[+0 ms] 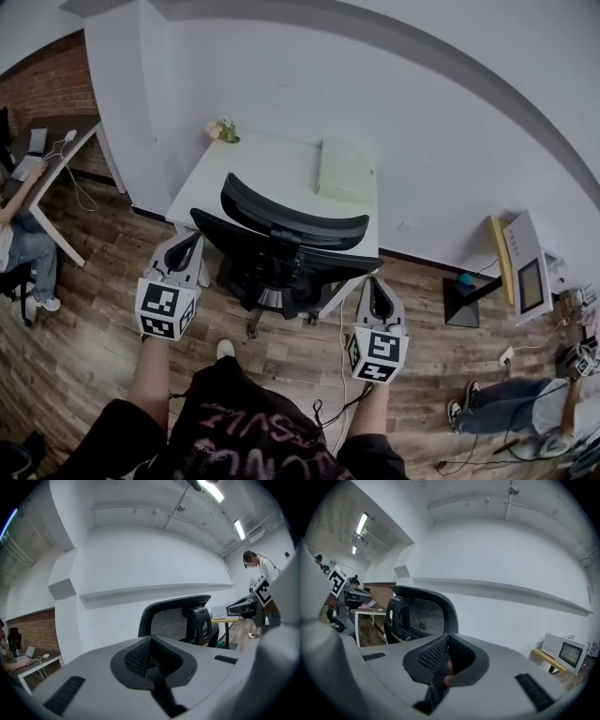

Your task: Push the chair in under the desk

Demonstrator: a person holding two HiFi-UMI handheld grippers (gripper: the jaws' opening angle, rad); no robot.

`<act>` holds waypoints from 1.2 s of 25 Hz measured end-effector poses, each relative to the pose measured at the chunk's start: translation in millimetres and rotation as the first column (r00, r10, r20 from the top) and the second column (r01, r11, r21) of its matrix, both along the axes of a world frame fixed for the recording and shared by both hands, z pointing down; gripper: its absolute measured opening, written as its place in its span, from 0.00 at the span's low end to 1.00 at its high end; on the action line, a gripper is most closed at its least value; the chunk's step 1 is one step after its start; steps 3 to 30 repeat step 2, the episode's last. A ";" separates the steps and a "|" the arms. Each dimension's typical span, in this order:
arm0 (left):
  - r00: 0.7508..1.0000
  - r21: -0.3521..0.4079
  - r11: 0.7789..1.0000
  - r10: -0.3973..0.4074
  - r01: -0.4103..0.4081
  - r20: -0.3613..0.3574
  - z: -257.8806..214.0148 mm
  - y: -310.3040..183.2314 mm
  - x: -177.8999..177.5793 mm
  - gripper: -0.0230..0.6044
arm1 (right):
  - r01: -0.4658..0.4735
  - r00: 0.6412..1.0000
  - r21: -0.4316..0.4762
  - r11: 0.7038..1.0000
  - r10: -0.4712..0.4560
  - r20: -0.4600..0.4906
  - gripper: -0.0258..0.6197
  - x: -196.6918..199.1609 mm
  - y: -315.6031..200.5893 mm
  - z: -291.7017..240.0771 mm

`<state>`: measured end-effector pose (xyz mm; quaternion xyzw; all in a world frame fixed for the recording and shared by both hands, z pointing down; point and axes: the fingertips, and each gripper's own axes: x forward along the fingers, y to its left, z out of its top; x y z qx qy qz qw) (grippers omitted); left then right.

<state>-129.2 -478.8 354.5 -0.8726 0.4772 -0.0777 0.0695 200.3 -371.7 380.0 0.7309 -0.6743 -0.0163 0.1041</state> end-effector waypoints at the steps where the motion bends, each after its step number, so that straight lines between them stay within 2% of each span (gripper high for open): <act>1: 1.000 0.001 1.000 0.001 -0.001 0.000 -0.3 -0.2 0.1 0.06 | 0.002 1.000 0.000 1.000 -0.002 0.001 0.08 0.0 -0.6 0.2; 30: 1.000 0.001 1.000 0.002 -0.002 0.000 -0.7 -0.4 0.3 0.06 | 0.004 1.000 -0.001 1.000 -0.004 0.002 0.08 0.1 -1.1 0.5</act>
